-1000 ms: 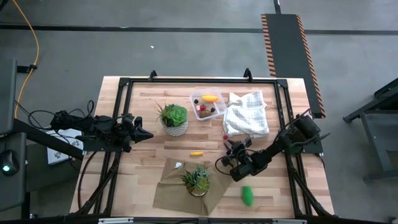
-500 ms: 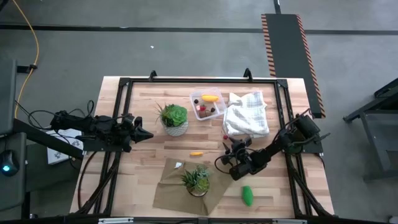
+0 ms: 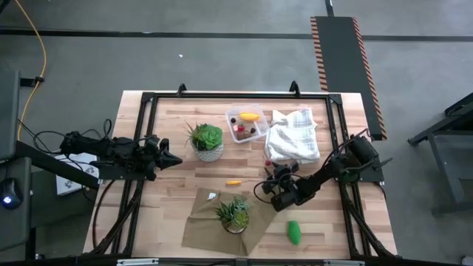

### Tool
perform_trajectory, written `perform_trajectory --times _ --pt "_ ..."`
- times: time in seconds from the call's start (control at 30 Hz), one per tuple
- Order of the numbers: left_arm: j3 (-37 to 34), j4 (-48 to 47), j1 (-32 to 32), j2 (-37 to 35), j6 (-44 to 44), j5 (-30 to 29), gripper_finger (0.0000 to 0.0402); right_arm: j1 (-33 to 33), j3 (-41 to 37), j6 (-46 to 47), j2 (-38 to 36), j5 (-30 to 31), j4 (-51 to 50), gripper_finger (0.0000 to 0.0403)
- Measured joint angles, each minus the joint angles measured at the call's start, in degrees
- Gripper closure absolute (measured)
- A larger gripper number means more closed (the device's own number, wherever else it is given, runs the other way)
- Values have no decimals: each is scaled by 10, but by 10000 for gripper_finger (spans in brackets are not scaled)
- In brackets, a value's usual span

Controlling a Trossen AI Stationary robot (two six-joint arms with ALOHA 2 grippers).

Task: Pick and placing Produce into tupperware
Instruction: Put the red cherry into the transparent bin

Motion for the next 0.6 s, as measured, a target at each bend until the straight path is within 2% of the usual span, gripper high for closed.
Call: perform_trajectory --times 0.17,0.6 --pt "0 0 0 0 0 0 401 -6 0 0 15 -18 19 224" --pt "0 0 0 0 0 0 401 -14 0 -5 16 -15 19 236"
